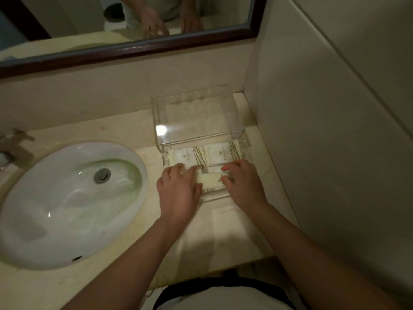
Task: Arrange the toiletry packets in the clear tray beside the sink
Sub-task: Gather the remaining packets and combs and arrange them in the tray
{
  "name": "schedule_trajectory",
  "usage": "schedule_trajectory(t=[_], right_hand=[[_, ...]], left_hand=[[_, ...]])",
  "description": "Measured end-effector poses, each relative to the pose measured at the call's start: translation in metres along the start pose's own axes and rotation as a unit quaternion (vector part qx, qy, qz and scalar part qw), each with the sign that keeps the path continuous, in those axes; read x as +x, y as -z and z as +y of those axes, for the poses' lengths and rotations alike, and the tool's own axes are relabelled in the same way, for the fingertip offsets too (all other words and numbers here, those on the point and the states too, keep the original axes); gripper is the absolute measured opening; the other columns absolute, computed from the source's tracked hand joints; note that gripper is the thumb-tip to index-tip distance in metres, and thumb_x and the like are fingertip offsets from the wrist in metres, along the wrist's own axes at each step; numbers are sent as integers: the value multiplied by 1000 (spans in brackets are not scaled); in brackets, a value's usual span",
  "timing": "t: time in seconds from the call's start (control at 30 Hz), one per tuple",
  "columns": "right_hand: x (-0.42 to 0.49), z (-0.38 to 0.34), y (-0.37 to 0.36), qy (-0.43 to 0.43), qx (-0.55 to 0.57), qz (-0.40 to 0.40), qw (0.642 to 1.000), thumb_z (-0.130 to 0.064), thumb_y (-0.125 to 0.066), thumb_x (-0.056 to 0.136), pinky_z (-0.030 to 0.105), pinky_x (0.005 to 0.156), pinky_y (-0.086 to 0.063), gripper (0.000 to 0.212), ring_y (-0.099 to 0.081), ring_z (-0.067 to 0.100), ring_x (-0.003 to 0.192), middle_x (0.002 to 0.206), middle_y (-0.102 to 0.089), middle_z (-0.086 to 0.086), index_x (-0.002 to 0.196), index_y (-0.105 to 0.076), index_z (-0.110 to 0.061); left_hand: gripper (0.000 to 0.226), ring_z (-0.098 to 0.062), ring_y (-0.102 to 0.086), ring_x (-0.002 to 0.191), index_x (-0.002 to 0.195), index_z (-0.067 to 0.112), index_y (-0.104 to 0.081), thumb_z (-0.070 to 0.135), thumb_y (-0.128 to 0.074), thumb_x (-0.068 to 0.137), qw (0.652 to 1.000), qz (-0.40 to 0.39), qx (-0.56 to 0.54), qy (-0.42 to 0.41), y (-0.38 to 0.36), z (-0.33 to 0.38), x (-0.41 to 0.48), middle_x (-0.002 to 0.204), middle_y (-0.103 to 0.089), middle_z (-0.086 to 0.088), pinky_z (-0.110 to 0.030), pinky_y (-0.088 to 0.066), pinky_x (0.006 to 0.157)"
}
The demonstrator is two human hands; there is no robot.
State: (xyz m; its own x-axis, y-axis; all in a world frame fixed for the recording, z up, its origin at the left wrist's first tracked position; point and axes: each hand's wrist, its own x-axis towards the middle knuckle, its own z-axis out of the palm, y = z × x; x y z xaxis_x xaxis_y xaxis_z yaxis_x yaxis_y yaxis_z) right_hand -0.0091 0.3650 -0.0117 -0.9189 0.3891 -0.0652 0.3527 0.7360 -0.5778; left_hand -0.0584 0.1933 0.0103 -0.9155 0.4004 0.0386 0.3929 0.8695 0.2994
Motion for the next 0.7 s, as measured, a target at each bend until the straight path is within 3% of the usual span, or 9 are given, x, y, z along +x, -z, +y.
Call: schedule_trajectory(t=[0.07,0.17,0.27,0.37,0.43,0.53,0.7], right_hand=[[-2,3,0,9,0,0,1000,-30,-69,83,35,87,-49,28,-50,23,109,118,-57,2,110,-68,-23],[-7,7,0,26,-2,-16,1000,-32,-72,81,35,88,-46,36,-49,24,110,120,-57,3,115,-67,-23],[-7,11,0,40,-8,-34,999,-28,-72,81,36,95,-43,42,-46,27,116,127,-55,5,122,-65,-23],[-5,14,4,48,-26,-42,998,-24,-70,82,39,101,-43,42,-44,29,121,131,-54,8,123,-65,-24],[-3,14,7,63,-48,-48,996,-21,-68,82,42,101,-44,41,-45,31,121,131,-56,9,123,-65,-26],[-1,11,9,76,-67,-62,993,-17,-66,84,43,99,-44,40,-46,30,120,129,-58,7,122,-66,-26],[-3,13,6,107,-70,-57,990,-15,-63,88,44,97,-46,35,-47,33,118,127,-59,10,121,-69,-27]], left_hand=[[52,-37,-40,127,134,20,-49,32,-62,85,998,7,-26,55,-3,-4,-8,136,-48,-18,-49,-38,104],[52,-35,-31,138,140,7,-40,20,-55,92,987,-19,-138,81,-11,-2,-19,148,-35,-22,-40,-27,114],[48,-30,-31,137,138,3,-43,12,-53,92,984,-12,-164,71,-13,2,-19,147,-38,-20,-26,-17,112],[47,-28,-38,132,135,4,-48,8,-55,89,982,-18,-185,44,-7,2,-16,140,-46,-16,-21,-19,107],[45,-28,-43,129,131,6,-52,7,-56,86,984,-28,-178,18,-6,-3,-14,137,-49,-15,-24,-24,110],[43,-37,-39,133,125,12,-59,10,-57,82,994,-21,-107,1,-11,-14,-13,138,-50,-18,-45,-28,115],[34,-41,-33,137,121,21,-66,19,-57,88,998,-32,-56,-13,-17,-18,-15,144,-46,-17,-47,-30,113]])
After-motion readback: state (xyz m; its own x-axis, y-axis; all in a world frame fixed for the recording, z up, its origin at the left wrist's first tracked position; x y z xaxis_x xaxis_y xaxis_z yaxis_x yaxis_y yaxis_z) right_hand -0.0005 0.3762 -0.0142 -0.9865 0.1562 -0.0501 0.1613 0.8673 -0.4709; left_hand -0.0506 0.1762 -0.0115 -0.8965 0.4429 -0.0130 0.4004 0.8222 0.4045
